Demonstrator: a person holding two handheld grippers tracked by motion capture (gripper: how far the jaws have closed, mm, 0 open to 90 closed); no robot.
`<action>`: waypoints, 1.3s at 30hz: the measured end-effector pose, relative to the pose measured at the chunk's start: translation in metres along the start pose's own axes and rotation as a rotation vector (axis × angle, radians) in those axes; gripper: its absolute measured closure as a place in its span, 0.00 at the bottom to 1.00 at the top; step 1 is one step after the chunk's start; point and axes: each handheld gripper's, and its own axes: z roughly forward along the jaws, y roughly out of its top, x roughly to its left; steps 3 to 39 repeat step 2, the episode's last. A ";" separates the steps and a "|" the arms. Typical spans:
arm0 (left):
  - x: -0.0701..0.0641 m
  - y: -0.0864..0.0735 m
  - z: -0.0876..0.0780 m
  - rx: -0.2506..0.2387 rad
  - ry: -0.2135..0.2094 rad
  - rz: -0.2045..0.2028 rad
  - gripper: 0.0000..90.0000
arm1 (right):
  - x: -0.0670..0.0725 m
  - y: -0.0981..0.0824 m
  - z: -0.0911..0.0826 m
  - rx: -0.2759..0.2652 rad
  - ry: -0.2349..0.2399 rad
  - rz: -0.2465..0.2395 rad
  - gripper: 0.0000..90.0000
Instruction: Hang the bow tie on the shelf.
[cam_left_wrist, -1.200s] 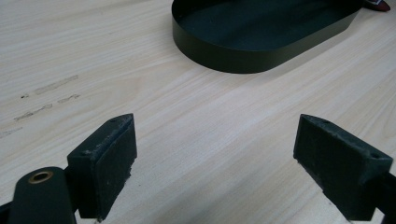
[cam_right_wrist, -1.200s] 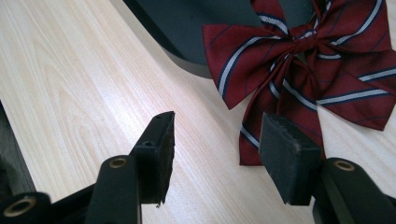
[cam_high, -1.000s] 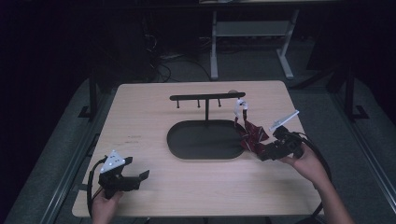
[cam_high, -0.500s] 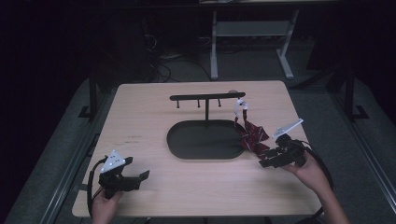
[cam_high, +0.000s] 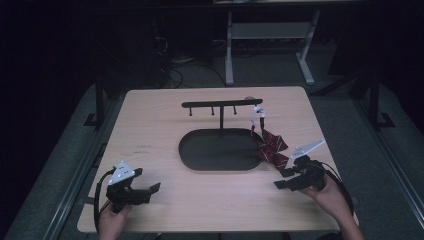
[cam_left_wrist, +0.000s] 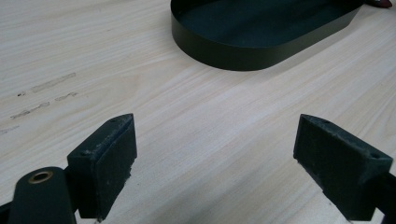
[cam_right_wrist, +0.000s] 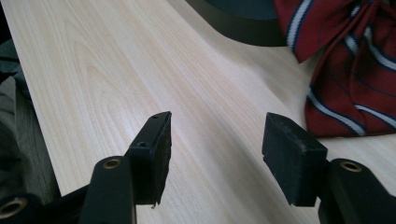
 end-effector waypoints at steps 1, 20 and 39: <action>0.000 0.000 0.000 0.000 0.000 0.000 0.15 | 0.003 -0.001 0.002 0.000 0.002 0.007 0.45; 0.000 0.000 0.000 -0.001 -0.001 0.000 0.15 | 0.004 -0.003 0.003 0.000 -0.001 -0.001 0.45; 0.000 0.000 0.000 -0.001 -0.001 0.000 0.15 | 0.004 -0.003 0.003 0.000 -0.001 -0.001 0.45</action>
